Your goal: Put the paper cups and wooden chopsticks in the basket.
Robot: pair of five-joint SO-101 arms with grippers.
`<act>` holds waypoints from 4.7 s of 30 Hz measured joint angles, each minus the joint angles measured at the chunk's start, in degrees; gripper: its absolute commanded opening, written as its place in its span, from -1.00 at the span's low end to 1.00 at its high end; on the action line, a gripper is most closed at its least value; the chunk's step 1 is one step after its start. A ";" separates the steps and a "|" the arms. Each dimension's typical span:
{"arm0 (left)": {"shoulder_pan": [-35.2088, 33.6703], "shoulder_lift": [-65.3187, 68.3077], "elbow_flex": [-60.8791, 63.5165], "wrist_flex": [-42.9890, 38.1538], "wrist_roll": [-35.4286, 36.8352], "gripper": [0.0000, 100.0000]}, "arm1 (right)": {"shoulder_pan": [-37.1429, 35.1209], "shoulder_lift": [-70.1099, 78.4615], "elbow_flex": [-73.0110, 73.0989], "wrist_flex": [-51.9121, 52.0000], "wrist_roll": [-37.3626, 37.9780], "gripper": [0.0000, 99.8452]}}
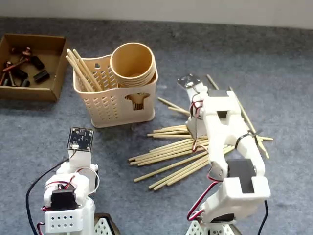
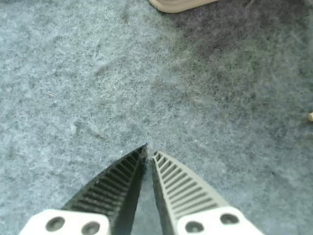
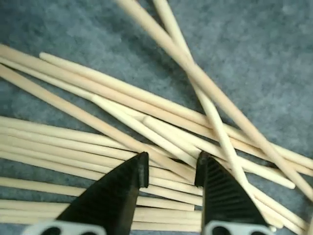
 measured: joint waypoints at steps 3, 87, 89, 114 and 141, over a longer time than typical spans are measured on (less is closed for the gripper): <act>0.00 0.00 0.00 0.00 0.00 -0.99 | 0.00 0.88 -0.35 -1.41 0.00 -0.67; 0.00 0.00 0.00 0.00 0.00 -0.99 | -0.18 0.62 -0.97 4.48 7.82 -0.79; 0.00 0.00 0.00 0.00 0.00 -0.99 | -0.18 -2.81 -0.97 5.98 7.82 -0.79; 0.00 0.00 0.00 0.00 0.00 -0.99 | -8.70 -24.70 19.52 -0.26 7.82 -0.78; 0.00 0.00 0.00 0.00 0.00 -0.99 | -6.51 -17.41 15.30 -0.79 8.88 -0.65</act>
